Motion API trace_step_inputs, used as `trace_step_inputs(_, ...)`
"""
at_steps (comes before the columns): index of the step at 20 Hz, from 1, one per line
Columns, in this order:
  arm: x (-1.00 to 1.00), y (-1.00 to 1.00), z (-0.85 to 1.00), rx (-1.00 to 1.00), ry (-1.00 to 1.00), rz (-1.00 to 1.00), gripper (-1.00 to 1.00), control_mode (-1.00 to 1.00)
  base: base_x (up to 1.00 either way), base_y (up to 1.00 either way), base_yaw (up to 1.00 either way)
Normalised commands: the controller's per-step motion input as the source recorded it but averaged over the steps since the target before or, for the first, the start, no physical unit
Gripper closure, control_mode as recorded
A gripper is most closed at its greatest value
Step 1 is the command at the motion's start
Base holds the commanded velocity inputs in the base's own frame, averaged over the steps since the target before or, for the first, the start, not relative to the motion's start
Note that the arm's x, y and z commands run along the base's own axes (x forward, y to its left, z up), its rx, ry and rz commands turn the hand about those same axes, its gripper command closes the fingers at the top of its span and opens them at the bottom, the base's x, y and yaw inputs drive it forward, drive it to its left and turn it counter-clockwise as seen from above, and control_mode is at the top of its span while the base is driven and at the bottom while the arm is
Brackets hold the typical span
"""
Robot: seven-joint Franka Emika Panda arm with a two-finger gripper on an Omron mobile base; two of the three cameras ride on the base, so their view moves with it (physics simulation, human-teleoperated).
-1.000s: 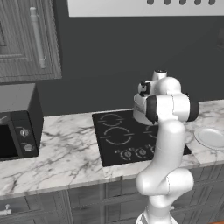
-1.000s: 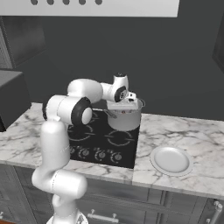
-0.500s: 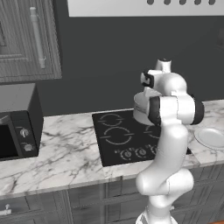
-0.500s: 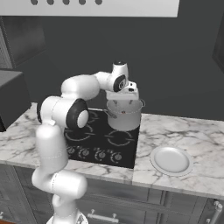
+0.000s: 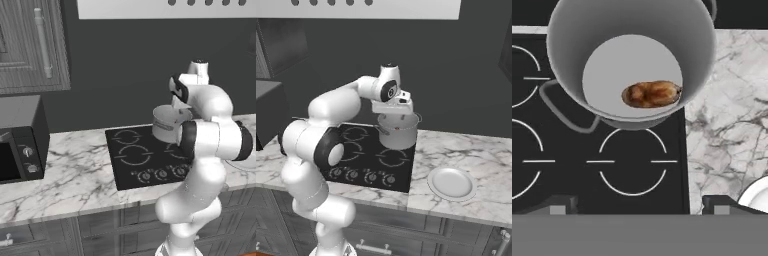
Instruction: Retrieve the frozen meat and place it in the pot on a burner. Then turn the burner on.
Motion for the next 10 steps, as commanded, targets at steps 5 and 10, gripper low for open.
trace_step_inputs(5,-0.95,0.33,0.23,0.00,-0.01,-0.04,-1.00,-1.00,0.00,0.00,0.00)
trace_step_inputs(10,-0.73,0.35,-0.04,0.00,0.00,-0.13,-1.00,-1.00,0.00,0.00,0.00)
